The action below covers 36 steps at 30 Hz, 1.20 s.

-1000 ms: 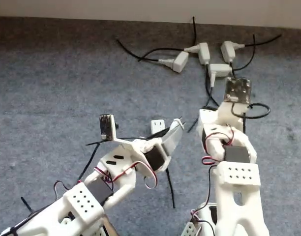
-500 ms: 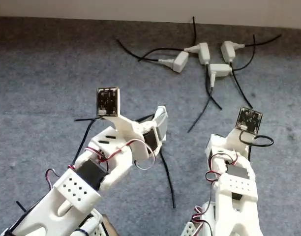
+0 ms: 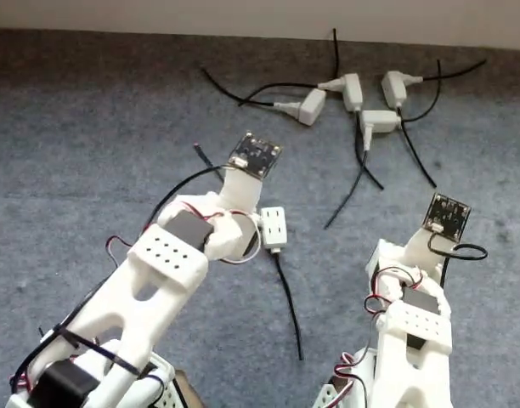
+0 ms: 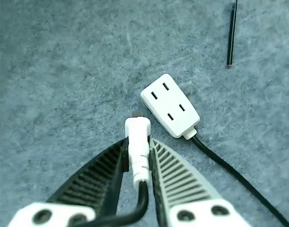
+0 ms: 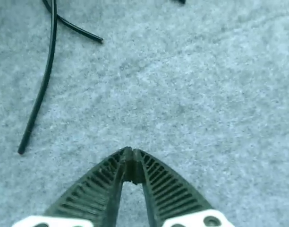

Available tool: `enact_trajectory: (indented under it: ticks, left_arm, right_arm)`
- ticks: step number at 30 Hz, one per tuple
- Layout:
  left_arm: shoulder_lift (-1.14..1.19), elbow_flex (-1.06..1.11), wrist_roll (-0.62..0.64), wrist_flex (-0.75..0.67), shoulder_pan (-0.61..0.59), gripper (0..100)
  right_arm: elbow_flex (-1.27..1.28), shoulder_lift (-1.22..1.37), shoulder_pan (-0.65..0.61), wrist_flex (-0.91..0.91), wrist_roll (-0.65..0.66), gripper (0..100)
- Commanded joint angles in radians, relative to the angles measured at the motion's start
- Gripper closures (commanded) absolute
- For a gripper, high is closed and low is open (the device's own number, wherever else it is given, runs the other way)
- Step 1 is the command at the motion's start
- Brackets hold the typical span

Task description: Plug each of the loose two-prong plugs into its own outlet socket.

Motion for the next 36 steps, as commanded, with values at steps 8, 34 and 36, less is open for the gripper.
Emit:
enact_trajectory:
  ticks: [8, 34, 36]
  left_arm:
    - [0.251, -0.340, -0.397, 0.140, 0.085, 99]
    - [0.756, -0.785, -0.692, 0.394, -0.027, 99]
    - [0.754, -0.788, -0.692, 0.405, -0.024, 99]
  right_arm:
    - [-0.012, -0.021, 0.059, -0.001, -0.009, 99.1]
    - [-0.013, -0.019, 0.170, -0.002, -0.057, 99.1]
    - [-0.013, -0.019, 0.170, -0.002, -0.057, 99.1]
